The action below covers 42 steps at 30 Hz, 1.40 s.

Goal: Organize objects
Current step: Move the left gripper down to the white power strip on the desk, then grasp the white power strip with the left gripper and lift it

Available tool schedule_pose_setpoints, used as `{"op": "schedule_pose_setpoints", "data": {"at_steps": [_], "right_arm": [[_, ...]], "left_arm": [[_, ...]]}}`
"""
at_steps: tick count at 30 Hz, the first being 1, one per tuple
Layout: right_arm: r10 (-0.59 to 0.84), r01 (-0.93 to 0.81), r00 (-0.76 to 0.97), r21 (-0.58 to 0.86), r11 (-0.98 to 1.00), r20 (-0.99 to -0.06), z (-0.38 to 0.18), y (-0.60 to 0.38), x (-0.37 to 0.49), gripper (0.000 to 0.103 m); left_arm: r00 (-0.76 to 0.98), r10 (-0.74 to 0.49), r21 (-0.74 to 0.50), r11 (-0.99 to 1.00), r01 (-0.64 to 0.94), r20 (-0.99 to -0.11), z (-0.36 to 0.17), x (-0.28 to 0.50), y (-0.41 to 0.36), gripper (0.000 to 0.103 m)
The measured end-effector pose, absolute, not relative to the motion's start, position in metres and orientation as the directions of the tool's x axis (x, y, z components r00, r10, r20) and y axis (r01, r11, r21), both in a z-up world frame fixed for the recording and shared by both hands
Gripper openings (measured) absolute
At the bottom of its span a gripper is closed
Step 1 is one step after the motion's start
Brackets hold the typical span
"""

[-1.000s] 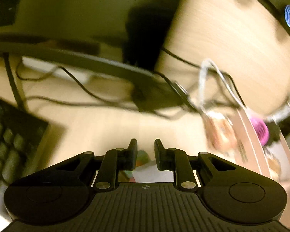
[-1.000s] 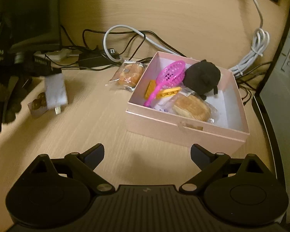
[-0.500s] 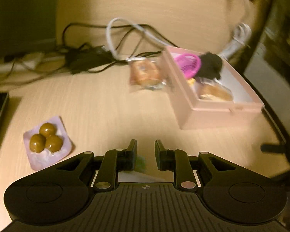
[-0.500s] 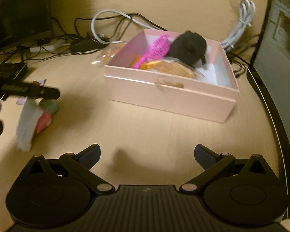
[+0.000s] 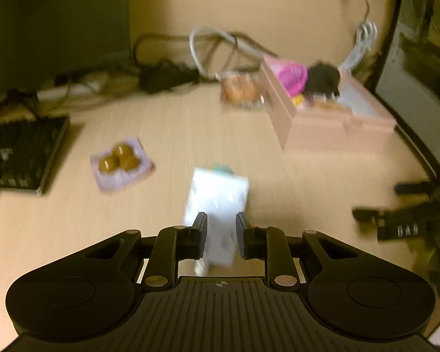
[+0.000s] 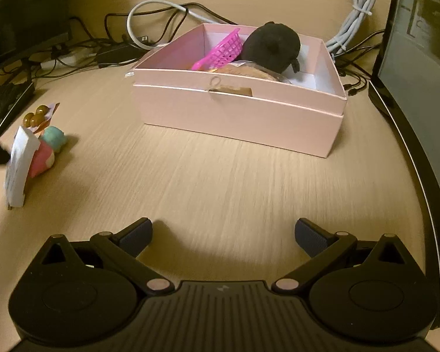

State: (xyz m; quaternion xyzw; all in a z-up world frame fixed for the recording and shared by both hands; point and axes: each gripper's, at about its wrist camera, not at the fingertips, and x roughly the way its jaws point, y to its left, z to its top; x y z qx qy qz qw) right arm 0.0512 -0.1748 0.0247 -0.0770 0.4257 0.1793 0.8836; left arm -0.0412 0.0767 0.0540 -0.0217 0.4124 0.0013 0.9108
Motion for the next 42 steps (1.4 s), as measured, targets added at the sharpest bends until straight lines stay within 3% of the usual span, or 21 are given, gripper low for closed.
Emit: {"op": "schedule_pose_setpoints", "data": {"at_steps": [16, 29, 33, 42], "right_arm": [[0.25, -0.401, 0.548, 0.012, 0.916, -0.798, 0.027, -0.173, 0.054, 0.103], [0.263, -0.423, 0.537, 0.013, 0.906, -0.802, 0.027, -0.174, 0.055, 0.103], [0.263, -0.425, 0.537, 0.013, 0.905, -0.802, 0.027, -0.174, 0.055, 0.103], [0.273, -0.441, 0.53, 0.014, 0.897, -0.803, 0.027, -0.175, 0.055, 0.103]], "left_arm": [[0.577, -0.086, 0.0, 0.989, 0.147, -0.812, 0.018, -0.037, 0.02, 0.026], [0.588, -0.13, 0.0, 0.976, 0.216, -0.798, 0.016, -0.037, -0.003, 0.028], [0.579, -0.14, -0.001, 0.972, 0.233, -0.804, 0.016, -0.036, -0.008, 0.039], [0.602, -0.167, -0.037, 0.974, 0.223, -0.781, 0.027, -0.044, -0.007, 0.039]]}}
